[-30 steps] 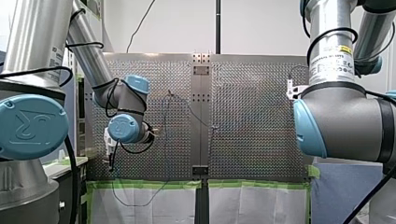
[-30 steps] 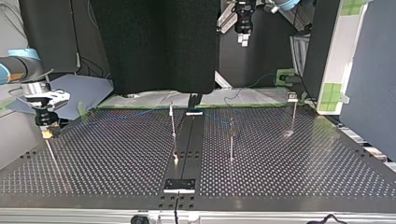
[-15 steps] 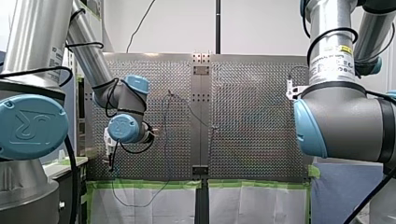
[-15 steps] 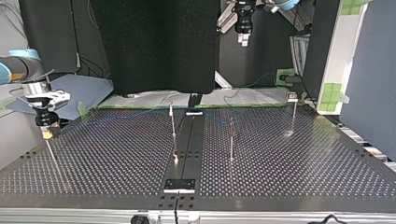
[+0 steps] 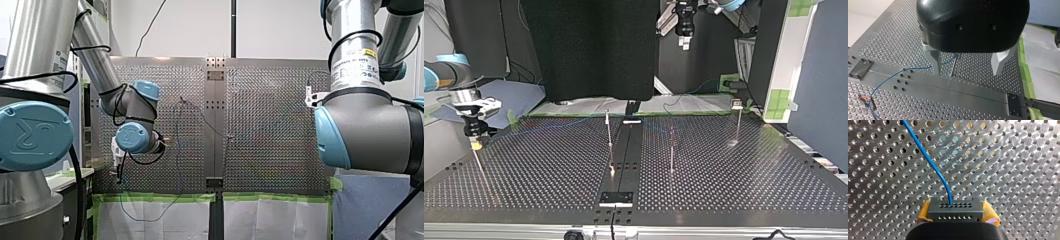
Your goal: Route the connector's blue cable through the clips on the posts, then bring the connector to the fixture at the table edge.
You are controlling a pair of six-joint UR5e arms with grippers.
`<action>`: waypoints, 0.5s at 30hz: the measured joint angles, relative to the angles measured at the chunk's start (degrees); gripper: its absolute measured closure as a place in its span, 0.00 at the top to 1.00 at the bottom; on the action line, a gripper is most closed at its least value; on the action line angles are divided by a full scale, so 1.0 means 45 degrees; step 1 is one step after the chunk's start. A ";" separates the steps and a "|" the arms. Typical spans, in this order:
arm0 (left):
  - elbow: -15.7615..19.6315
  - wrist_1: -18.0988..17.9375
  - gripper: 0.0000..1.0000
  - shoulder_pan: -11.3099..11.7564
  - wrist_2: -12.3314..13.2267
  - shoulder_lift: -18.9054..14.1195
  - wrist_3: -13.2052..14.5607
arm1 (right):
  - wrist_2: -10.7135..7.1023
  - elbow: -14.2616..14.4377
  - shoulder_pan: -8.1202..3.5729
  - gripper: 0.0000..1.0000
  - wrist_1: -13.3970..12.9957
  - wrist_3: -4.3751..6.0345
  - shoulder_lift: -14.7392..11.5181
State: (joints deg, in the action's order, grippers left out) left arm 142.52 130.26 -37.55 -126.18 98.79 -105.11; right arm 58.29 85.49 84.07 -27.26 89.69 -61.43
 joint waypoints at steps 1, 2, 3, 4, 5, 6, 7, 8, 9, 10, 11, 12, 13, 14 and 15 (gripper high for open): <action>0.0001 0.0000 1.00 -0.0001 0.0001 -0.0002 0.0000 | 0.0003 -0.0004 0.0001 0.71 0.0001 -0.0001 0.0002; 0.0001 0.0000 1.00 -0.0001 -0.0001 -0.0001 0.0000 | 0.0006 -0.0005 0.0002 0.77 0.0011 -0.0003 0.0006; 0.0002 0.0000 1.00 0.0000 -0.0005 0.0000 0.0000 | 0.0012 -0.0005 0.0002 0.77 0.0022 -0.0003 0.0013; 0.0002 0.0000 1.00 0.0000 -0.0006 -0.0001 0.0000 | 0.0019 -0.0003 0.0003 0.84 0.0027 -0.0003 0.0019; 0.0002 -0.0001 1.00 0.0000 -0.0006 -0.0001 0.0000 | 0.0026 0.0005 0.0006 0.86 0.0037 -0.0004 0.0027; -0.0002 -0.0002 1.00 -0.0001 -0.0004 0.0001 0.0000 | 0.0029 0.0006 0.0006 0.86 0.0042 -0.0004 0.0032; -0.0001 -0.0004 1.00 0.0000 -0.0002 0.0001 0.0000 | 0.0030 0.0006 0.0008 0.86 0.0048 -0.0005 0.0034; 0.0000 -0.0008 1.00 -0.0001 -0.0001 0.0000 0.0000 | 0.0038 0.0005 0.0008 0.86 0.0052 -0.0005 0.0038; 0.0001 -0.0012 1.00 0.0000 0.0001 0.0001 0.0000 | 0.0042 0.0005 0.0007 0.86 0.0053 -0.0005 0.0040; 0.0000 -0.0013 1.00 -0.0001 0.0001 0.0002 0.0000 | 0.0046 0.0005 0.0008 0.86 0.0055 -0.0004 0.0042; 0.0000 -0.0015 1.00 -0.0001 -0.0001 0.0002 0.0000 | 0.0055 0.0005 0.0011 0.86 0.0056 -0.0005 0.0043; 0.0001 -0.0017 1.00 -0.0001 -0.0005 0.0002 0.0000 | 0.0065 0.0004 0.0010 0.86 0.0056 -0.0005 0.0042; 0.0001 -0.0018 1.00 0.0000 -0.0007 0.0003 0.0000 | 0.0078 0.0004 0.0010 0.86 0.0057 -0.0005 0.0044; 0.0002 -0.0018 1.00 0.0000 -0.0009 0.0003 0.0000 | 0.0098 0.0006 0.0011 0.86 0.0060 -0.0006 0.0044; 0.0002 -0.0019 1.00 0.0000 -0.0012 0.0003 0.0000 | 0.0114 0.0008 0.0010 0.86 0.0064 -0.0010 0.0044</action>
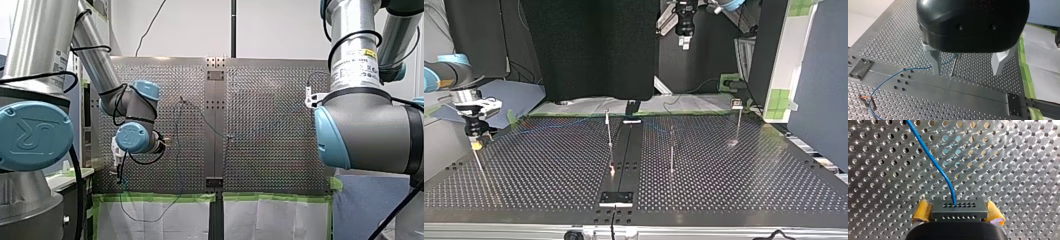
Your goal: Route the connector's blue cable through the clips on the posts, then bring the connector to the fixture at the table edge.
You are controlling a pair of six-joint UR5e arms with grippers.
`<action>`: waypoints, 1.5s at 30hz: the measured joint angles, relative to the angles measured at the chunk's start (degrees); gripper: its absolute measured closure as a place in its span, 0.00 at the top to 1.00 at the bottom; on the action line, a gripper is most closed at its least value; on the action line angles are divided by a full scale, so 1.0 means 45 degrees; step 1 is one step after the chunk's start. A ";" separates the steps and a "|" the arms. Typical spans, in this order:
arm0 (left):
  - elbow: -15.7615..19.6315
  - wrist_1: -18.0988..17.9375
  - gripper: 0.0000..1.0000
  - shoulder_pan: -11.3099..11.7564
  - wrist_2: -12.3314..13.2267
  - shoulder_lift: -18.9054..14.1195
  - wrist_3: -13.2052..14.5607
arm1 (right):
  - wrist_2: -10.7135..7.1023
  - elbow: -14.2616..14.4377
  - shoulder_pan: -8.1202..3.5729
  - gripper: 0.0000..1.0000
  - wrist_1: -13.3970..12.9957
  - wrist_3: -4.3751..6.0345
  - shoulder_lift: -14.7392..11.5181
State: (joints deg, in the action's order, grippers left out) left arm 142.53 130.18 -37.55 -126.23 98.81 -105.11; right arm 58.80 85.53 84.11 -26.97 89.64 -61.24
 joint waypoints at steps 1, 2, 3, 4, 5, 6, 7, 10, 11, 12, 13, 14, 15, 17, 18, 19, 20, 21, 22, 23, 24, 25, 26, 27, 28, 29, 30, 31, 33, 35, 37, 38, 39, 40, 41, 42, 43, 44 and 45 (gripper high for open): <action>0.0000 0.0000 1.00 0.0000 -0.0001 -0.0002 0.0000 | 0.0016 -0.0001 0.0002 0.86 0.0001 -0.0003 0.0000; 0.0000 0.0000 1.00 0.0000 -0.0005 -0.0002 0.0000 | 0.0031 -0.0003 0.0004 0.89 -0.0002 -0.0007 0.0001; 0.0001 -0.0001 1.00 0.0000 -0.0010 -0.0003 0.0000 | 0.0041 -0.0003 0.0005 0.89 -0.0006 -0.0009 0.0002; 0.0001 -0.0001 1.00 0.0000 -0.0014 -0.0002 0.0000 | 0.0049 -0.0005 0.0006 0.93 -0.0014 -0.0010 0.0002; 0.0002 -0.0001 1.00 0.0000 -0.0017 -0.0002 0.0000 | 0.0055 -0.0004 0.0007 0.95 -0.0024 -0.0012 0.0002; 0.0002 -0.0001 1.00 0.0000 -0.0019 -0.0002 0.0001 | 0.0060 -0.0004 0.0005 0.95 -0.0030 -0.0013 0.0003; 0.0002 0.0000 1.00 0.0000 -0.0021 -0.0003 0.0002 | 0.0066 -0.0005 0.0006 1.00 -0.0035 -0.0014 0.0003; 0.0002 -0.0001 1.00 0.0003 -0.0030 -0.0008 0.0004 | 0.0073 -0.0007 0.0007 1.00 -0.0041 -0.0003 0.0002; 0.0002 -0.0001 1.00 0.0003 -0.0031 -0.0009 0.0004 | 0.0074 -0.0008 0.0008 1.00 -0.0043 0.0005 0.0002; 0.0002 -0.0001 1.00 0.0003 -0.0031 -0.0008 0.0003 | 0.0075 -0.0007 0.0008 1.00 -0.0043 0.0010 0.0002; 0.0002 -0.0001 1.00 0.0003 -0.0034 -0.0006 0.0002 | 0.0075 -0.0009 0.0007 1.00 -0.0044 0.0014 0.0003; 0.0002 0.0003 1.00 0.0002 -0.0037 -0.0004 0.0002 | 0.0077 -0.0009 0.0005 1.00 -0.0045 0.0017 0.0002; 0.0002 0.0007 1.00 0.0003 -0.0039 -0.0003 0.0001 | 0.0077 -0.0009 0.0003 1.00 -0.0044 0.0019 0.0005; 0.0002 0.0013 1.00 0.0002 -0.0041 -0.0003 0.0001 | 0.0078 -0.0009 0.0002 1.00 -0.0051 0.0022 0.0004; 0.0002 0.0016 1.00 0.0002 -0.0042 -0.0007 0.0001 | 0.0079 -0.0008 0.0001 1.00 -0.0055 0.0023 0.0004; 0.0002 0.0020 1.00 0.0001 -0.0042 -0.0009 0.0000 | 0.0079 -0.0009 0.0000 1.00 -0.0059 0.0023 0.0005; 0.0002 0.0024 1.00 0.0001 -0.0043 -0.0009 0.0000 | 0.0079 -0.0012 0.0000 1.00 -0.0074 0.0024 0.0005; 0.0002 0.0029 1.00 0.0000 -0.0048 -0.0006 0.0000 | 0.0079 -0.0019 -0.0001 1.00 -0.0089 0.0029 0.0004; 0.0002 0.0031 1.00 0.0000 -0.0051 -0.0004 0.0000 | 0.0079 -0.0023 -0.0001 1.00 -0.0104 0.0036 0.0004; 0.0002 0.0033 1.00 0.0000 -0.0053 -0.0003 0.0000 | 0.0081 -0.0031 0.0000 1.00 -0.0118 0.0044 0.0004; 0.0002 0.0035 1.00 0.0000 -0.0057 -0.0002 0.0000 | 0.0089 -0.0034 0.0000 1.00 -0.0126 0.0052 0.0004; 0.0002 0.0039 1.00 0.0000 -0.0058 -0.0003 0.0000 | 0.0101 -0.0039 0.0002 1.00 -0.0129 0.0059 0.0005; 0.0002 0.0042 1.00 0.0000 -0.0059 -0.0003 0.0000 | 0.0130 -0.0046 0.0004 1.00 -0.0128 0.0066 0.0004; 0.0002 0.0045 1.00 0.0000 -0.0061 -0.0003 0.0000 | 0.0155 -0.0050 0.0003 1.00 -0.0128 0.0071 0.0004; 0.0002 0.0048 1.00 0.0000 -0.0062 -0.0003 0.0000 | 0.0177 -0.0054 0.0002 1.00 -0.0124 0.0072 0.0004; 0.0002 0.0050 1.00 0.0000 -0.0062 -0.0002 0.0000 | 0.0216 -0.0057 0.0003 1.00 -0.0119 0.0072 0.0005; 0.0002 0.0053 1.00 0.0000 -0.0062 -0.0002 0.0000 | 0.0251 -0.0061 0.0004 1.00 -0.0112 0.0071 0.0007; 0.0003 0.0054 1.00 0.0000 -0.0063 -0.0002 0.0000 | 0.0296 -0.0062 0.0005 1.00 -0.0097 0.0065 0.0006; 0.0005 0.0056 1.00 0.0000 -0.0063 -0.0005 0.0001 | 0.0420 -0.0064 -0.0001 1.00 -0.0057 0.0047 0.0007; 0.0006 0.0057 1.00 0.0000 -0.0063 -0.0004 0.0004 | 0.0510 -0.0063 -0.0013 1.00 -0.0034 0.0034 0.0008; 0.0008 0.0057 1.00 0.0001 -0.0063 -0.0009 0.0008 | 0.0552 -0.0063 -0.0021 1.00 -0.0025 0.0030 0.0010; 0.0009 0.0057 1.00 0.0002 -0.0063 -0.0008 0.0007 | 0.0572 -0.0064 -0.0022 1.00 -0.0019 0.0027 0.0009; 0.0013 0.0058 1.00 0.0002 -0.0063 -0.0007 0.0008 | 0.0588 -0.0064 -0.0023 1.00 -0.0016 0.0027 0.0009; 0.0012 0.0057 1.00 0.0001 -0.0063 -0.0009 0.0008 | 0.0606 -0.0065 -0.0024 1.00 -0.0013 0.0025 0.0010; 0.0013 0.0054 1.00 0.0001 -0.0063 -0.0009 0.0008 | 0.0638 -0.0065 -0.0025 1.00 -0.0011 0.0025 0.0012; 0.0015 0.0052 1.00 0.0001 -0.0063 -0.0007 0.0007 | 0.0661 -0.0065 -0.0025 1.00 -0.0009 0.0025 0.0013; 0.0017 0.0049 1.00 0.0001 -0.0063 -0.0005 0.0007 | 0.0684 -0.0065 -0.0027 1.00 -0.0008 0.0025 0.0014; 0.0018 0.0048 1.00 0.0001 -0.0063 -0.0006 0.0006 | 0.0717 -0.0064 -0.0028 1.00 -0.0004 0.0024 0.0013; 0.0019 0.0049 1.00 0.0001 -0.0063 -0.0006 0.0007 | 0.0746 -0.0066 -0.0028 1.00 0.0000 0.0024 0.0014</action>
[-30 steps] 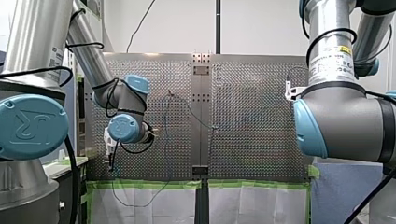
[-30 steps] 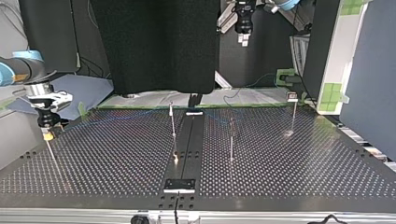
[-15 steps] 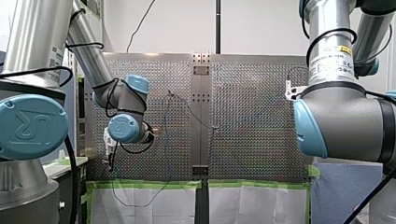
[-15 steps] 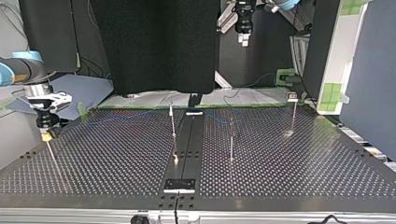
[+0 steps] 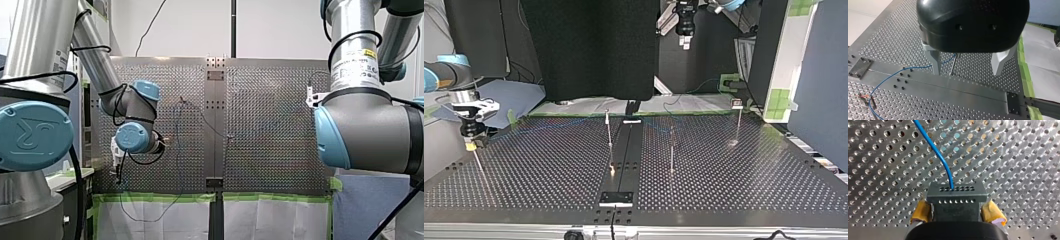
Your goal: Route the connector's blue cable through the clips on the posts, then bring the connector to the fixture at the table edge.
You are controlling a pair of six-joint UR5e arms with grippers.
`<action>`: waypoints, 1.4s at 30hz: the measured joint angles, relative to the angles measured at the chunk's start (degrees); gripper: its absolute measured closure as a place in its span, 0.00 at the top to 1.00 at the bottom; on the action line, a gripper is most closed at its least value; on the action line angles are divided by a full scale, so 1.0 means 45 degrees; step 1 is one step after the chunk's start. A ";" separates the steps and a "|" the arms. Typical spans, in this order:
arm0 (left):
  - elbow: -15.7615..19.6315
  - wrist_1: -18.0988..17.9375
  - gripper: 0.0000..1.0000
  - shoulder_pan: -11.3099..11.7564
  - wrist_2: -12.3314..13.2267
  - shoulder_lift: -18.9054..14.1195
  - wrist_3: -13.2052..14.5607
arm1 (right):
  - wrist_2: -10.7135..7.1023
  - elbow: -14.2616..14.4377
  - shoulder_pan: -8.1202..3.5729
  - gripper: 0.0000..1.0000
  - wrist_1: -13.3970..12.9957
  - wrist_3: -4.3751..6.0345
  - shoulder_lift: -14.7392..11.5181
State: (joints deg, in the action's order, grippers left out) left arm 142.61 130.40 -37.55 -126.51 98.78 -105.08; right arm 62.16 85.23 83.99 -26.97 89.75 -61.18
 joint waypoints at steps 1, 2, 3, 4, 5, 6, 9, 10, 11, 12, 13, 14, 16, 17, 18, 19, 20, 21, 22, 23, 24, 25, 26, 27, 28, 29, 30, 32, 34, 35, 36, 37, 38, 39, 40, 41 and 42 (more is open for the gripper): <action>-0.0001 0.0001 1.00 0.0000 0.0000 0.0001 0.0001 | 0.0025 0.0001 0.0000 1.00 0.0004 0.0000 0.0001; -0.0003 0.0003 1.00 0.0000 0.0000 -0.0002 0.0002 | 0.0065 0.0000 -0.0001 1.00 0.0009 0.0000 0.0000; -0.0002 0.0005 1.00 0.0000 0.0001 -0.0004 0.0005 | 0.0098 0.0002 0.0000 1.00 0.0015 0.0000 -0.0001; -0.0001 0.0006 1.00 -0.0001 0.0000 -0.0005 0.0006 | 0.0130 0.0003 -0.0001 1.00 0.0020 0.0000 0.0001; -0.0001 0.0007 1.00 -0.0001 0.0000 -0.0005 0.0005 | 0.0174 0.0002 -0.0002 1.00 0.0026 0.0000 0.0001; -0.0001 0.0008 1.00 0.0000 0.0000 -0.0005 0.0004 | 0.0218 0.0001 -0.0007 1.00 0.0031 0.0000 0.0001; -0.0001 0.0020 1.00 0.0009 0.0000 -0.0002 0.0005 | 0.0364 0.0001 -0.0024 1.00 0.0044 0.0005 0.0000; 0.0000 0.0022 1.00 0.0015 0.0000 -0.0004 0.0006 | 0.0403 0.0002 -0.0029 1.00 0.0047 0.0006 0.0000; -0.0001 0.0023 1.00 0.0021 0.0000 -0.0005 0.0005 | 0.0460 0.0001 -0.0036 1.00 0.0053 0.0005 0.0001; -0.0003 0.0025 1.00 0.0030 0.0000 -0.0005 0.0006 | 0.0505 0.0001 -0.0042 1.00 0.0058 0.0007 -0.0001; -0.0003 0.0026 1.00 0.0037 0.0000 -0.0002 0.0007 | 0.0545 0.0000 -0.0048 1.00 0.0062 0.0010 -0.0002; -0.0003 0.0027 1.00 0.0043 0.0000 0.0000 0.0009 | 0.0602 0.0001 -0.0057 1.00 0.0067 0.0013 -0.0002; -0.0001 0.0028 1.00 0.0057 0.0000 -0.0004 0.0011 | 0.0701 0.0001 -0.0068 1.00 0.0079 0.0016 -0.0002; 0.0000 0.0028 1.00 0.0063 0.0000 -0.0002 0.0011 | 0.0781 0.0002 -0.0071 1.00 0.0091 0.0016 0.0000; 0.0000 0.0028 1.00 0.0068 0.0000 -0.0003 0.0012 | 0.0846 0.0002 -0.0077 1.00 0.0107 0.0013 0.0000; 0.0001 0.0029 1.00 0.0070 0.0000 -0.0001 0.0012 | 0.0914 0.0003 -0.0082 1.00 0.0128 0.0007 -0.0001; 0.0001 0.0031 1.00 0.0071 0.0000 0.0000 0.0012 | 0.1001 0.0002 -0.0089 1.00 0.0156 -0.0001 -0.0002; 0.0001 0.0033 1.00 0.0073 0.0000 0.0002 0.0013 | 0.1068 0.0003 -0.0092 1.00 0.0176 -0.0007 -0.0003; 0.0002 0.0036 1.00 0.0077 0.0000 0.0002 0.0013 | 0.1136 0.0002 -0.0096 1.00 0.0193 -0.0014 -0.0003; 0.0002 0.0037 1.00 0.0083 0.0000 0.0002 0.0013 | 0.1225 0.0003 -0.0102 1.00 0.0211 -0.0023 -0.0002; 0.0003 0.0038 1.00 0.0088 0.0000 0.0002 0.0013 | 0.1286 0.0002 -0.0104 1.00 0.0223 -0.0028 -0.0002; 0.0003 0.0041 1.00 0.0094 0.0000 0.0000 0.0013 | 0.1340 0.0003 -0.0103 1.00 0.0236 -0.0032 -0.0001; 0.0003 0.0043 1.00 0.0099 0.0000 -0.0001 0.0013 | 0.1408 0.0004 -0.0104 1.00 0.0255 -0.0043 -0.0001; 0.0003 0.0044 1.00 0.0105 0.0000 0.0000 0.0013 | 0.1461 0.0003 -0.0108 1.00 0.0270 -0.0052 -0.0002; 0.0003 0.0046 1.00 0.0108 0.0000 0.0000 0.0013 | 0.1512 0.0003 -0.0110 1.00 0.0285 -0.0061 -0.0004; 0.0003 0.0046 1.00 0.0110 0.0000 -0.0002 0.0013 | 0.1590 0.0003 -0.0111 1.00 0.0306 -0.0080 -0.0006; 0.0003 0.0047 1.00 0.0112 0.0000 -0.0001 0.0013 | 0.1654 0.0003 -0.0112 1.00 0.0326 -0.0097 -0.0006; 0.0003 0.0047 1.00 0.0113 0.0000 0.0002 0.0013 | 0.1818 0.0003 -0.0115 1.00 0.0387 -0.0131 -0.0007; 0.0003 0.0047 1.00 0.0114 0.0000 0.0000 0.0013 | 0.1993 0.0002 -0.0117 1.00 0.0471 -0.0153 -0.0006; 0.0003 0.0047 1.00 0.0115 0.0002 0.0002 0.0013 | 0.2110 0.0005 -0.0116 1.00 0.0539 -0.0161 -0.0004; 0.0005 0.0046 1.00 0.0116 0.0002 0.0002 0.0013 | 0.2198 0.0006 -0.0120 1.00 0.0594 -0.0165 -0.0002; 0.0006 0.0046 1.00 0.0116 0.0002 0.0000 0.0013 | 0.2289 0.0008 -0.0127 1.00 0.0657 -0.0164 -0.0002; 0.0006 0.0043 1.00 0.0116 0.0002 0.0000 0.0013 | 0.2411 0.0014 -0.0144 1.00 0.0748 -0.0158 -0.0003; 0.0005 0.0042 1.00 0.0116 0.0003 0.0002 0.0013 | 0.2496 0.0024 -0.0157 1.00 0.0819 -0.0152 -0.0005; 0.0005 0.0039 1.00 0.0116 0.0002 0.0003 0.0013 | 0.2579 0.0046 -0.0170 1.00 0.0895 -0.0140 -0.0006; 0.0005 0.0037 1.00 0.0116 0.0003 0.0003 0.0013 | 0.2690 0.0093 -0.0185 1.00 0.0998 -0.0108 -0.0006; 0.0007 0.0032 1.00 0.0116 0.0009 0.0003 0.0013 | 0.2774 0.0142 -0.0193 1.00 0.1079 -0.0072 -0.0007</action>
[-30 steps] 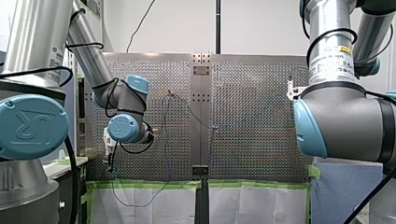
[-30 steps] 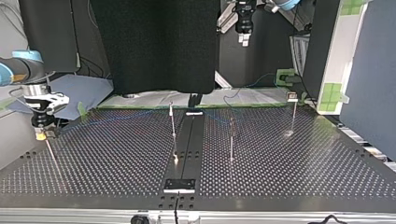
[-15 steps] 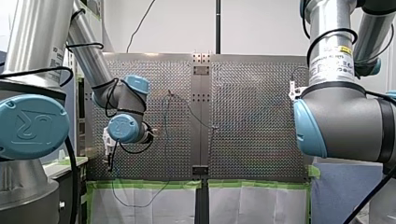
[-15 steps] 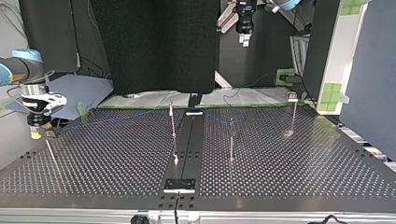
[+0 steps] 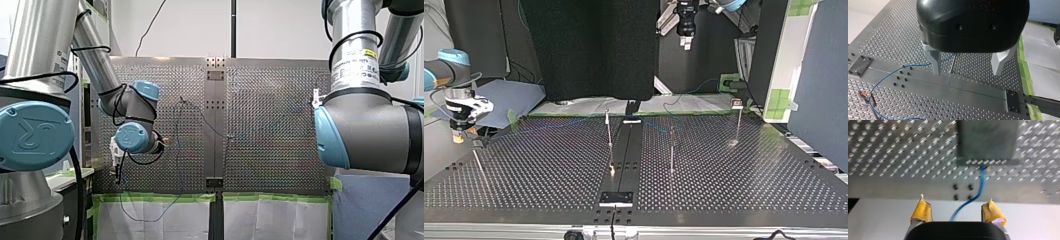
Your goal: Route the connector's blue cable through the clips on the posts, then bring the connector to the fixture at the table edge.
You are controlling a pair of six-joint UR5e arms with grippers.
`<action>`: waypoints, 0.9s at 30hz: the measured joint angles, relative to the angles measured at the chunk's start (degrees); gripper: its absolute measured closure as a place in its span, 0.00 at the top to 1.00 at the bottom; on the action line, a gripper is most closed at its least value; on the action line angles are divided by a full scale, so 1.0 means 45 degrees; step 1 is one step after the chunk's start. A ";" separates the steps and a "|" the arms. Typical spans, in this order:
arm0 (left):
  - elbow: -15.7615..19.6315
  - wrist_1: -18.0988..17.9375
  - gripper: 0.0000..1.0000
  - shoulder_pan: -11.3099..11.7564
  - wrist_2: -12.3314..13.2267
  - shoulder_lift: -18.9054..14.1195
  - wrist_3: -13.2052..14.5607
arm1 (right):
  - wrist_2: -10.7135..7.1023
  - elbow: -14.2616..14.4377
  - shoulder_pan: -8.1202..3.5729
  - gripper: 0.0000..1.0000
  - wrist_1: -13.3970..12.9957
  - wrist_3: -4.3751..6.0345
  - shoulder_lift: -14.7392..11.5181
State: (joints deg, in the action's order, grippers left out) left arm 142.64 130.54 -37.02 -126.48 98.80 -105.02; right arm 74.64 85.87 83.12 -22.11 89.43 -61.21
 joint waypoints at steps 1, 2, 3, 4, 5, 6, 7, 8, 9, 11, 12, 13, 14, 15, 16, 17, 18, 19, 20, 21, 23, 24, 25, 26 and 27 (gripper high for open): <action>0.0001 -0.0007 1.00 0.0000 0.0008 -0.0001 0.0000 | 0.0084 0.0059 -0.0007 1.00 0.0081 0.0037 -0.0005; 0.0000 -0.0014 1.00 0.0000 0.0018 0.0000 -0.0001 | 0.0191 0.0144 -0.0008 1.00 0.0185 0.0086 -0.0027; 0.0000 -0.0024 1.00 0.0000 0.0029 -0.0003 -0.0006 | 0.0275 0.0215 0.0001 1.00 0.0256 0.0121 -0.0065; 0.0000 -0.0034 1.00 0.0000 0.0036 -0.0006 -0.0012 | 0.0361 0.0294 0.0016 1.00 0.0300 0.0153 -0.0117; -0.0001 -0.0044 1.00 0.0000 0.0041 -0.0004 -0.0021 | 0.0478 0.0405 0.0045 1.00 0.0310 0.0178 -0.0203; -0.0001 -0.0057 1.00 0.0000 0.0044 -0.0001 -0.0033 | 0.0562 0.0488 0.0076 1.00 0.0290 0.0175 -0.0276; -0.0002 -0.0064 1.00 0.0000 0.0046 -0.0004 -0.0041 | 0.0648 0.0572 0.0114 1.00 0.0249 0.0162 -0.0353; -0.0001 -0.0070 1.00 0.0000 0.0047 -0.0005 -0.0045 | 0.0760 0.0681 0.0170 1.00 0.0179 0.0142 -0.0455; -0.0002 -0.0080 1.00 0.0000 0.0049 -0.0002 -0.0045 | 0.0844 0.0766 0.0224 1.00 0.0114 0.0134 -0.0535; -0.0002 -0.0090 1.00 0.0000 0.0056 -0.0003 -0.0044 | 0.1034 0.0955 0.0375 1.00 -0.0054 0.0173 -0.0721; -0.0003 -0.0094 1.00 0.0000 0.0060 -0.0002 -0.0043 | 0.1112 0.1030 0.0441 1.00 -0.0126 0.0211 -0.0796; -0.0003 -0.0096 1.00 0.0000 0.0062 -0.0002 -0.0046 | 0.1189 0.1107 0.0512 1.00 -0.0200 0.0261 -0.0872; -0.0004 -0.0102 1.00 0.0000 0.0064 -0.0004 -0.0048 | 0.1296 0.1216 0.0615 1.00 -0.0303 0.0322 -0.0980; -0.0003 -0.0117 1.00 0.0001 0.0066 -0.0006 -0.0052 | 0.1381 0.1302 0.0699 1.00 -0.0387 0.0345 -0.1065; -0.0003 -0.0134 1.00 0.0005 0.0067 -0.0005 -0.0053 | 0.1470 0.1389 0.0786 1.00 -0.0476 0.0344 -0.1153; -0.0004 -0.0153 1.00 0.0010 0.0068 -0.0003 -0.0055 | 0.1594 0.1511 0.0907 1.00 -0.0599 0.0309 -0.1277; -0.0003 -0.0175 1.00 0.0013 0.0069 -0.0002 -0.0056 | 0.1686 0.1606 0.0998 1.00 -0.0690 0.0262 -0.1370; -0.0004 -0.0188 1.00 0.0015 0.0069 -0.0002 -0.0057 | 0.1775 0.1697 0.1089 1.00 -0.0781 0.0202 -0.1460; -0.0004 -0.0197 1.00 0.0017 0.0069 -0.0002 -0.0057 | 0.1894 0.1812 0.1207 1.00 -0.0900 0.0111 -0.1578; -0.0004 -0.0206 1.00 0.0024 0.0070 -0.0006 -0.0058 | 0.1986 0.1904 0.1298 1.00 -0.0990 0.0031 -0.1668; -0.0004 -0.0218 1.00 0.0027 0.0070 -0.0008 -0.0060 | 0.2204 0.2126 0.1517 1.00 -0.1208 -0.0172 -0.1889; -0.0004 -0.0231 1.00 0.0028 0.0070 -0.0009 -0.0065 | 0.2306 0.2225 0.1617 1.00 -0.1311 -0.0266 -0.1989; -0.0003 -0.0248 1.00 0.0031 0.0072 -0.0008 -0.0070 | 0.2409 0.2328 0.1721 1.00 -0.1406 -0.0361 -0.2092; -0.0004 -0.0270 1.00 0.0033 0.0076 -0.0009 -0.0077 | 0.2544 0.2464 0.1857 1.00 -0.1481 -0.0482 -0.2220; -0.0004 -0.0297 1.00 0.0034 0.0082 -0.0009 -0.0084 | 0.2645 0.2565 0.1958 1.00 -0.1495 -0.0556 -0.2291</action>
State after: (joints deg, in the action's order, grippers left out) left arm 142.63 129.20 -36.87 -126.11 98.76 -105.40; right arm 86.54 97.42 91.93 -28.84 86.92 -71.52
